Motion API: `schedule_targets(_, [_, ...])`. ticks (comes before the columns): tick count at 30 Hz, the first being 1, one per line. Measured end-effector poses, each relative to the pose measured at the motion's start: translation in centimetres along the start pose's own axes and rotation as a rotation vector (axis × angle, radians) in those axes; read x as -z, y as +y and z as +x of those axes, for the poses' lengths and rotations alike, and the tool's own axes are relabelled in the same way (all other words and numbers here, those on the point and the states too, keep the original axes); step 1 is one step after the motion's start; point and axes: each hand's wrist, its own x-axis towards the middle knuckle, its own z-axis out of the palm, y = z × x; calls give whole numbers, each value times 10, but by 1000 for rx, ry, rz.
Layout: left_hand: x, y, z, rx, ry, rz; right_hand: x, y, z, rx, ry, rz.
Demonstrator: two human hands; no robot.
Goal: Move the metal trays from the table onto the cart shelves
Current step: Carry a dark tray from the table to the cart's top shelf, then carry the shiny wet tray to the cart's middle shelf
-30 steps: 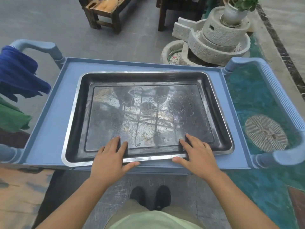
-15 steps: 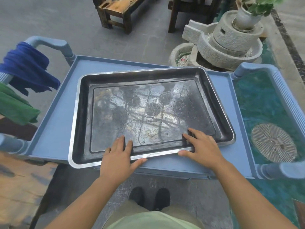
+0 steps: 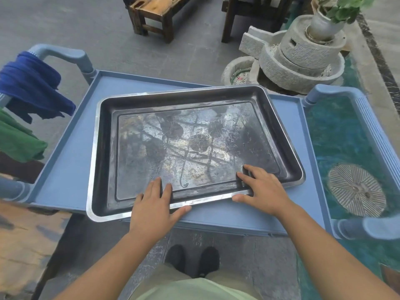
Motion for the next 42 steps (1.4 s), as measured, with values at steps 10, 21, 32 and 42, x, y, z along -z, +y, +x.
schedule_targets(10, [3,1,2,-5,-2,19,-5,1,2,11,14,-11])
schedule_targets(21, [11,-8,10,-164,14,108,-6,-26,-21,-155,44,33])
schedule_targets(32, [40,-2,50,-763,-14,2,-50,-110,-113,-721,389,539])
schedule_targets(42, [42,128,-22,-1353,-34,172,-111,-167,-323,-1370,489,673])
